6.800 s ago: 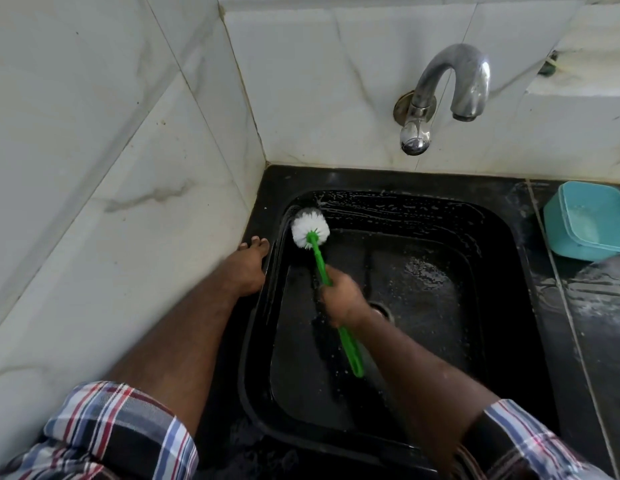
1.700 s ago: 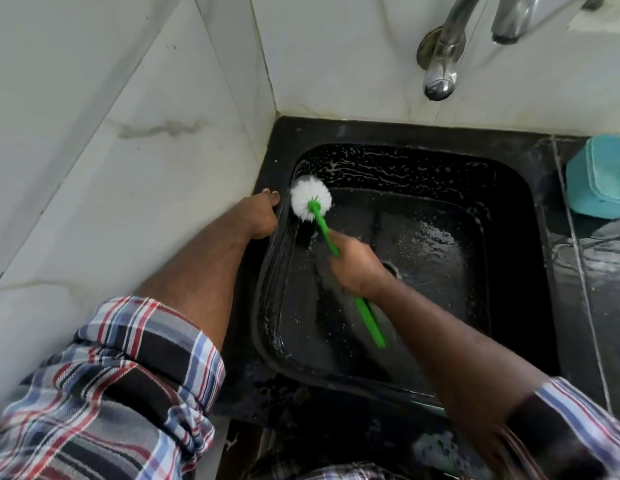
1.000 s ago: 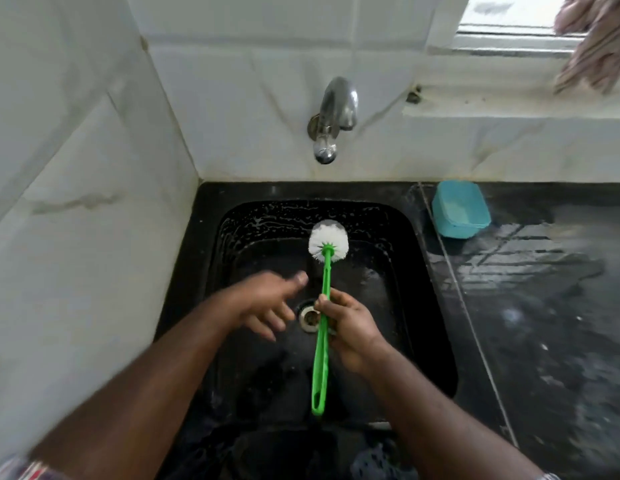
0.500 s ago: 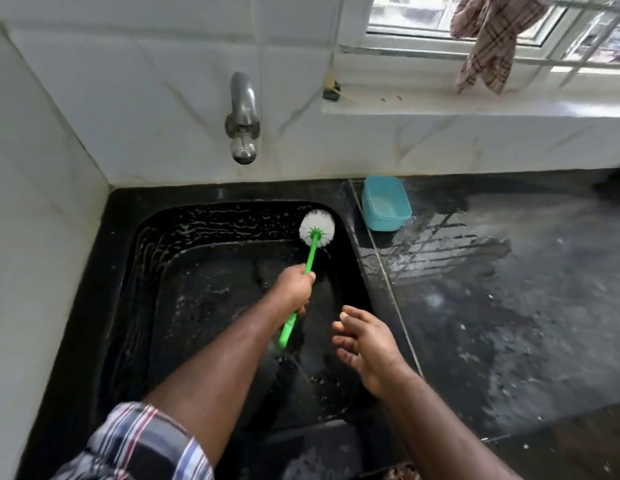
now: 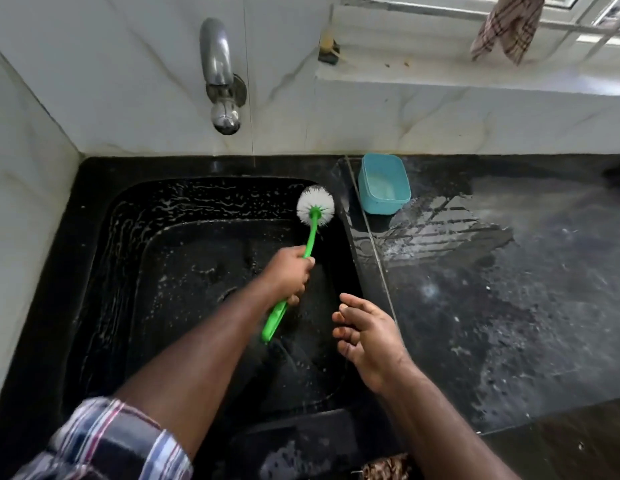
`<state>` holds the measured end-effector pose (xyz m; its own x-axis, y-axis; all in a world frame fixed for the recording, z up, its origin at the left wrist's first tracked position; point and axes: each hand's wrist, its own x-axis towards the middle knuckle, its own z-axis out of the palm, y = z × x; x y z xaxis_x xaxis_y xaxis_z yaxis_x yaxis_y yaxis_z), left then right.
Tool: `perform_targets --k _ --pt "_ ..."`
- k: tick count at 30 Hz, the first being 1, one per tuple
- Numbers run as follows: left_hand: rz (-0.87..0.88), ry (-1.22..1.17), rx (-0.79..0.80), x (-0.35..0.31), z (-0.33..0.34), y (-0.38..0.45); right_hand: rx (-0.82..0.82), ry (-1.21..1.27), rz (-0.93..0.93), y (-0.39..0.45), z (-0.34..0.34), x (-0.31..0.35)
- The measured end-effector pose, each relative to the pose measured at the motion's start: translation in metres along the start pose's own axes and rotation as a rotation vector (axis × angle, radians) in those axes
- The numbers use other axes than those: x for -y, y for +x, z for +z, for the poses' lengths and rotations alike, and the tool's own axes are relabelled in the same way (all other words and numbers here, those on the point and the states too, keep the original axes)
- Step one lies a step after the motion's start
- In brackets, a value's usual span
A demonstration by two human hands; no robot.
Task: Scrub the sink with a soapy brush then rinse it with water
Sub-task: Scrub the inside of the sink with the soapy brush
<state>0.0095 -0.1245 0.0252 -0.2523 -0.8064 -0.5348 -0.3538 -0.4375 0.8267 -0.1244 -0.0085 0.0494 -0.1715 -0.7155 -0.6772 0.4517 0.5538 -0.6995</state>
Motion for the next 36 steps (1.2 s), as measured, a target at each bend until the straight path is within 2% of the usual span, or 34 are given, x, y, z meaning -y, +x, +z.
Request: perform_targets --k 2,5,8,9,12,15,17,20,22,23,25,28,30,33,36 --pt "0.08 0.14 0.056 0.018 -0.006 -0.002 0.01 -0.001 0.007 -0.001 -0.002 0.0" --pt "0.116 0.305 0.22 0.054 -0.007 -0.059 0.019 -0.002 0.025 -0.004 -0.001 -0.002" --pt "0.046 0.267 0.329 0.077 -0.007 -0.103 0.03 -0.004 0.034 -0.007 0.0 -0.001" --pt "0.05 0.242 0.287 0.074 -0.006 -0.095 0.032 -0.009 0.036 -0.007 0.001 -0.001" --pt "0.065 0.231 0.015 0.029 0.003 -0.026 0.031 -0.031 0.042 -0.008 0.005 0.002" --pt "0.011 0.125 -0.05 -0.012 0.006 0.024 0.036 -0.037 0.019 -0.009 0.007 0.005" --pt "0.01 0.258 -0.028 0.007 0.012 0.02 0.047 -0.035 0.018 -0.012 0.005 0.005" --pt "-0.005 0.503 0.169 0.056 0.024 -0.029 0.054 -0.02 0.014 -0.016 0.002 0.002" --pt "-0.042 0.434 0.296 0.076 0.023 -0.064 0.056 -0.004 0.016 -0.016 -0.001 0.001" --pt "-0.071 0.354 0.311 0.077 0.019 -0.075 0.061 -0.001 0.014 -0.017 -0.003 0.001" --pt "-0.065 0.301 0.259 0.071 0.013 -0.072 0.073 -0.001 0.013 -0.018 -0.006 0.002" --pt "0.006 0.257 -0.007 0.032 0.016 -0.01 0.07 -0.002 0.021 -0.017 -0.01 0.002" --pt "-0.03 0.166 -0.092 0.005 0.018 0.032 0.065 -0.011 0.013 -0.016 -0.011 0.002" --pt "-0.039 0.293 -0.061 0.017 0.02 0.041 0.068 -0.017 0.008 -0.015 -0.015 0.003" --pt "-0.004 0.579 0.166 0.054 0.032 -0.01 0.075 -0.007 0.0 -0.015 -0.014 0.003"
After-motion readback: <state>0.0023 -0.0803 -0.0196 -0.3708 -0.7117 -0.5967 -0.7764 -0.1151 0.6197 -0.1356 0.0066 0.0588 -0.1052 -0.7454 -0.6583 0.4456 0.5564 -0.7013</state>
